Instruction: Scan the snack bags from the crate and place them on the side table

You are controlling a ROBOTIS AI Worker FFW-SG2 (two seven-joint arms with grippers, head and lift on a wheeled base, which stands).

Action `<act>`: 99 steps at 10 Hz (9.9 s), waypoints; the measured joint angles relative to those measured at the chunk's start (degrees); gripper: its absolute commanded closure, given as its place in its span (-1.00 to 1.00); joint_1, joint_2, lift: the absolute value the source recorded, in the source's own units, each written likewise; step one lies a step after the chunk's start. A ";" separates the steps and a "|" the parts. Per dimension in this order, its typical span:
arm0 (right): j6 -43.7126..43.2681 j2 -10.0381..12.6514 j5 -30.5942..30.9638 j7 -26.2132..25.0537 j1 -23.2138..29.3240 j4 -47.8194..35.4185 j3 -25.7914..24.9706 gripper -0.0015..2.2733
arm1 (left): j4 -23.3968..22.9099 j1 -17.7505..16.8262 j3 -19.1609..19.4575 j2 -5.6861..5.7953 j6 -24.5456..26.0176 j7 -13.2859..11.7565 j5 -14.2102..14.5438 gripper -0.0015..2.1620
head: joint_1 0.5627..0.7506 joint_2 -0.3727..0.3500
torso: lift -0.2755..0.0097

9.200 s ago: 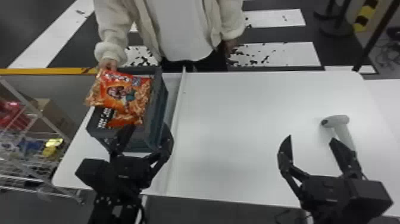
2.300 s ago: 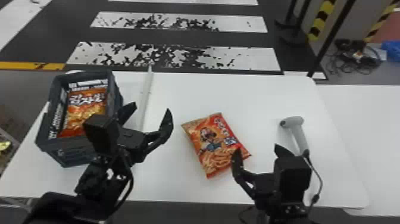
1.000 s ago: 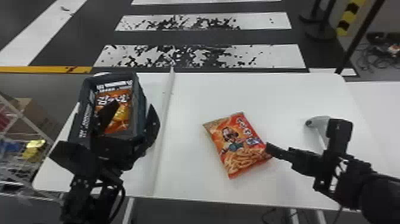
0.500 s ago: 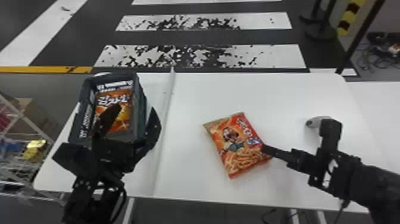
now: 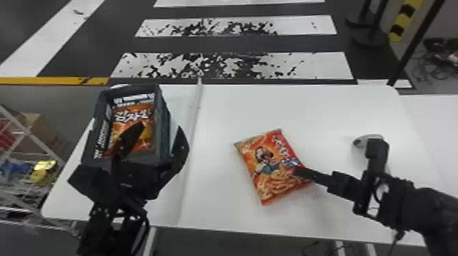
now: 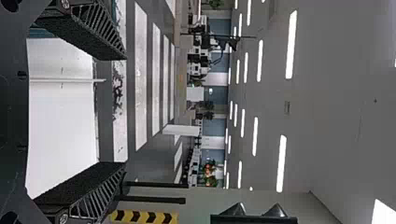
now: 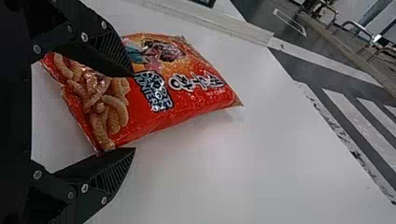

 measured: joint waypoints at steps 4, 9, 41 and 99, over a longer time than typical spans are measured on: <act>5.46 0.14 -5.22 3.44 0.28 0.73 -3.09 0.99 | 0.24 0.00 -0.13 0.09 0.00 0.00 0.35 -0.93 | 0.41 0.41 | 0.58; 11.78 0.10 -7.30 -3.32 6.92 -19.05 -7.95 0.99 | -0.02 0.27 -0.13 0.10 0.00 0.00 0.65 -0.93 | 0.41 0.30 | 0.58; -6.74 -1.23 34.66 -3.32 4.19 -20.88 25.40 0.99 | 1.79 -0.23 -0.83 -0.13 -0.47 -0.61 2.02 -0.92 | 0.41 0.67 | 0.58; 31.05 -6.41 40.19 -4.87 9.86 -41.65 7.13 0.99 | 3.57 -1.66 -3.65 -0.03 -0.71 -0.35 1.70 -0.92 | 0.41 -0.29 | 0.58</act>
